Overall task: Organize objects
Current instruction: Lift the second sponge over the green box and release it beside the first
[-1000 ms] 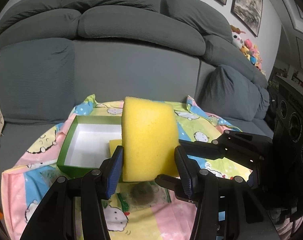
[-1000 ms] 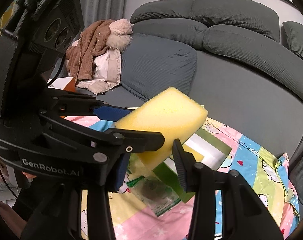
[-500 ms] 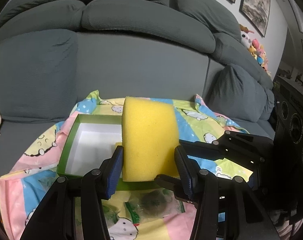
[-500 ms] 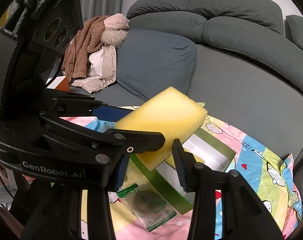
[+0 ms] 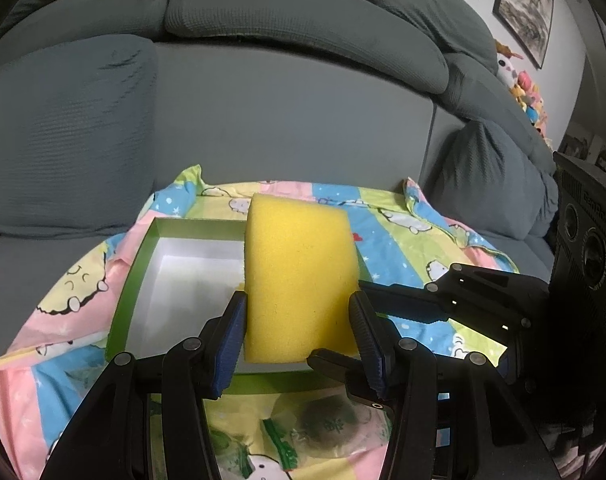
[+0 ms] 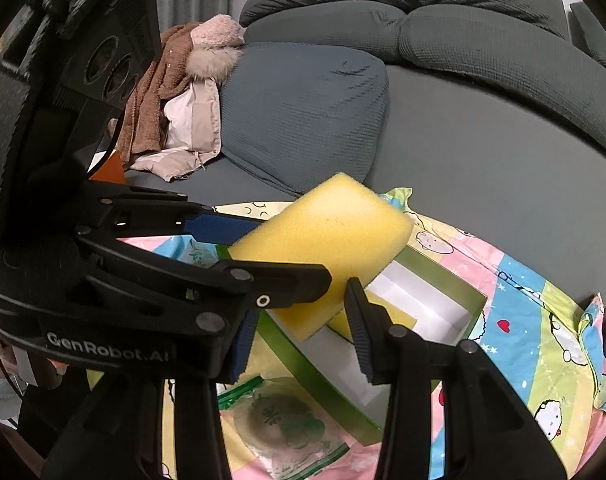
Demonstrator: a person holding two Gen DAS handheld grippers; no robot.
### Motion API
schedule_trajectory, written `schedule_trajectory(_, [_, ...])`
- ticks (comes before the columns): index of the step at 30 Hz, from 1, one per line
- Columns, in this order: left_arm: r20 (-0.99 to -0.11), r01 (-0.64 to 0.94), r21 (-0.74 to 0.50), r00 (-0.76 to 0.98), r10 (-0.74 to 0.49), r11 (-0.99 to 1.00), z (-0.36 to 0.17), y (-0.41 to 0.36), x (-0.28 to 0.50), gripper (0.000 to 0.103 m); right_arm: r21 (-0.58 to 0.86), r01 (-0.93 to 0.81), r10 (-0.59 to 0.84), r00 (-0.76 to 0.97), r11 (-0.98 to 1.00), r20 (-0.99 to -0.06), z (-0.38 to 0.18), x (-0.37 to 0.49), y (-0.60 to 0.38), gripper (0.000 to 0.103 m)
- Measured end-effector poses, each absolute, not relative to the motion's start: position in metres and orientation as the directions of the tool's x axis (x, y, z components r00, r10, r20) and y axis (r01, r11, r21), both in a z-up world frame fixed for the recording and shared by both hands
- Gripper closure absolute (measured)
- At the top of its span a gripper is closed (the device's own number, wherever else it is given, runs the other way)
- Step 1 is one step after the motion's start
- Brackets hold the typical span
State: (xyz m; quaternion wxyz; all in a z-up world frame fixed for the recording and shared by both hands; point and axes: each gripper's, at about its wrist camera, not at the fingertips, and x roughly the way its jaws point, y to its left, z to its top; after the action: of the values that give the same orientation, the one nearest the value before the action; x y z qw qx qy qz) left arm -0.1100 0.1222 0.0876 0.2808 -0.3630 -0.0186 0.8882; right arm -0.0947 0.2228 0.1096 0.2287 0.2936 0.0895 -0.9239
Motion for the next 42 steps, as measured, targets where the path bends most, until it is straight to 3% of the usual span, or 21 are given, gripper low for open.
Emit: schedule_trajectory(42, [-0.714,-0.446,-0.263,-0.507,0.483,-0.856,0.033,0.134,-0.176,0.051,0.061,0.434,-0.362,-0.658,-0.899,-0.660,0.062,-0.162,0.228,0.061])
